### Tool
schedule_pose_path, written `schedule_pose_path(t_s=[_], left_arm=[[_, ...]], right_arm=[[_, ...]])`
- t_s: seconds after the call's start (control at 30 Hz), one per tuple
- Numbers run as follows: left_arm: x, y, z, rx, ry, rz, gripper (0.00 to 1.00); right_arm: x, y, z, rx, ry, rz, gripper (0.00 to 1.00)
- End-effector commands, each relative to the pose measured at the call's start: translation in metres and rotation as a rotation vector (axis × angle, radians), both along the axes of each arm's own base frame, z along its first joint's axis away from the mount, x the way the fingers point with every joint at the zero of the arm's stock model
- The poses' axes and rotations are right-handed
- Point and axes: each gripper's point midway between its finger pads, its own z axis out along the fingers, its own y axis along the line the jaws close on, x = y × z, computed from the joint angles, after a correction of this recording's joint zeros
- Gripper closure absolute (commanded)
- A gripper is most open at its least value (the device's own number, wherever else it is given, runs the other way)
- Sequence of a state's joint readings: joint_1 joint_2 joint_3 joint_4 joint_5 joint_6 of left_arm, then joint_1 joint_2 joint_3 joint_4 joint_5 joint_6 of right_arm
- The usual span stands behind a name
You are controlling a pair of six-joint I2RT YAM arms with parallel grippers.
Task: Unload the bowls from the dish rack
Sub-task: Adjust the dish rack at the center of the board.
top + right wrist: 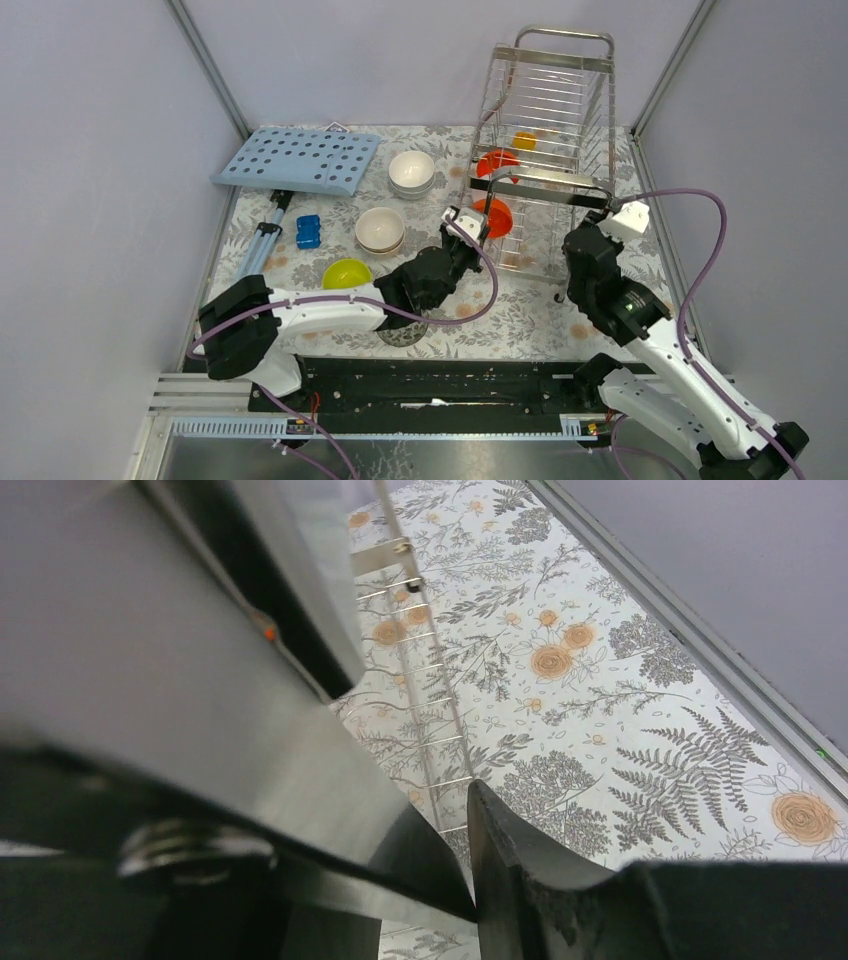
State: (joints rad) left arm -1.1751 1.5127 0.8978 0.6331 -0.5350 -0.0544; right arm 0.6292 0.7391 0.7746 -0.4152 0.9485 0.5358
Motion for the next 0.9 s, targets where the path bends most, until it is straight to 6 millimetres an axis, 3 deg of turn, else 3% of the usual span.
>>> schedule_pose_path(t_s=[0.0, 0.27, 0.37, 0.43, 0.53, 0.7, 0.87], left_arm=[[-0.047, -0.035, -0.008, -0.146, 0.164, -0.191, 1.00], [-0.050, -0.063, -0.015, -0.141, 0.176, -0.248, 1.00], [-0.049, -0.078, -0.017, -0.138, 0.184, -0.267, 1.00], [-0.047, -0.085, -0.017, -0.143, 0.190, -0.268, 1.00], [-0.044, -0.093, -0.012, -0.161, 0.190, -0.262, 1.00], [-0.041, -0.105, -0.012, -0.162, 0.195, -0.263, 0.99], [-0.043, -0.107, -0.013, -0.159, 0.198, -0.261, 0.83]], right_arm=[[0.022, 0.002, -0.027, 0.050, 0.072, 0.014, 0.60], [0.037, -0.005, -0.043, 0.078, 0.126, 0.003, 0.51], [0.032, -0.005, -0.045, 0.089, 0.147, 0.021, 0.37], [0.024, -0.007, -0.041, 0.095, 0.142, 0.031, 0.24], [0.006, -0.011, -0.033, 0.103, 0.133, 0.053, 0.12], [-0.023, -0.011, -0.022, 0.156, 0.135, 0.094, 0.05], [-0.049, 0.000, -0.010, 0.242, 0.144, 0.182, 0.04]])
